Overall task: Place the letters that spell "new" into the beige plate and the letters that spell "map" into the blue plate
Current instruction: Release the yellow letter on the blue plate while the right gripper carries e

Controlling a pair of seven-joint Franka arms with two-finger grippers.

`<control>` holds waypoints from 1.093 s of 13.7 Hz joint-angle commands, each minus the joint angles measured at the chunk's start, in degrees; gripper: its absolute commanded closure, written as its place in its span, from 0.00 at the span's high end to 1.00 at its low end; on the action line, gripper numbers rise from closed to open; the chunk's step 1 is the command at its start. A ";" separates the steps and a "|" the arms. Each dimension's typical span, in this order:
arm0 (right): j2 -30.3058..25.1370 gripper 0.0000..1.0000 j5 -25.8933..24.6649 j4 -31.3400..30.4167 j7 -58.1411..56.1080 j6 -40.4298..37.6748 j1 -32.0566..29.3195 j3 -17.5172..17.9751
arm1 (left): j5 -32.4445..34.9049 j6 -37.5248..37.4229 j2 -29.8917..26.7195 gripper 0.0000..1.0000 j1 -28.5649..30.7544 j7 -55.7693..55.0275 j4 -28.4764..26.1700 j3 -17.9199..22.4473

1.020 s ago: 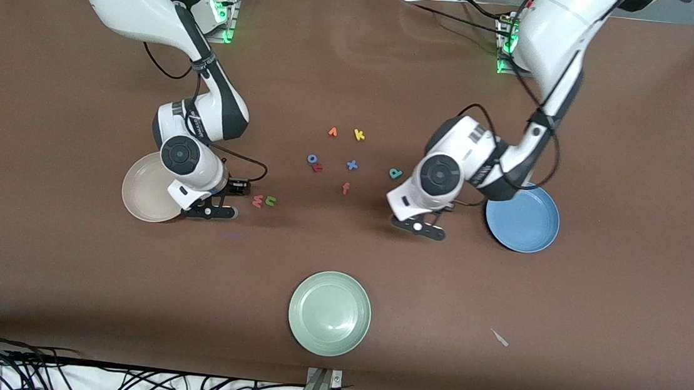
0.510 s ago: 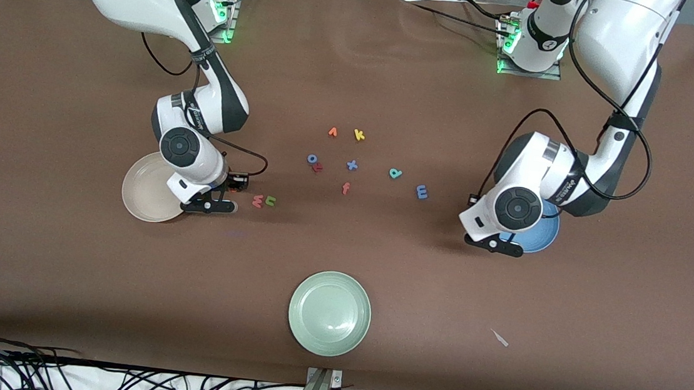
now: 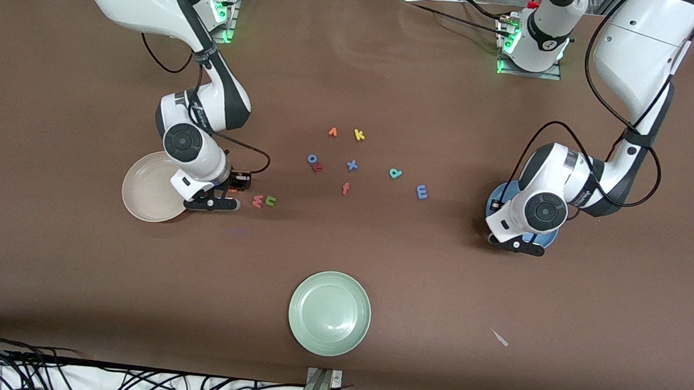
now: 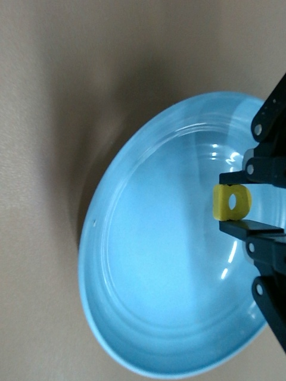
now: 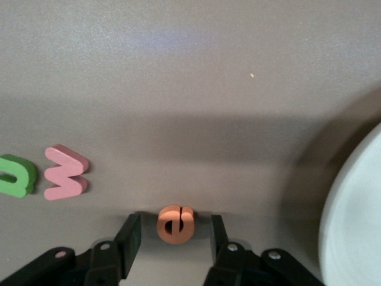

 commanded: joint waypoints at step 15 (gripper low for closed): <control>-8.32 0.17 -1.05 0.89 -17.41 -12.05 -0.31 -7.64 | -5.86 0.42 2.65 1.00 -7.58 -23.60 8.04 -10.61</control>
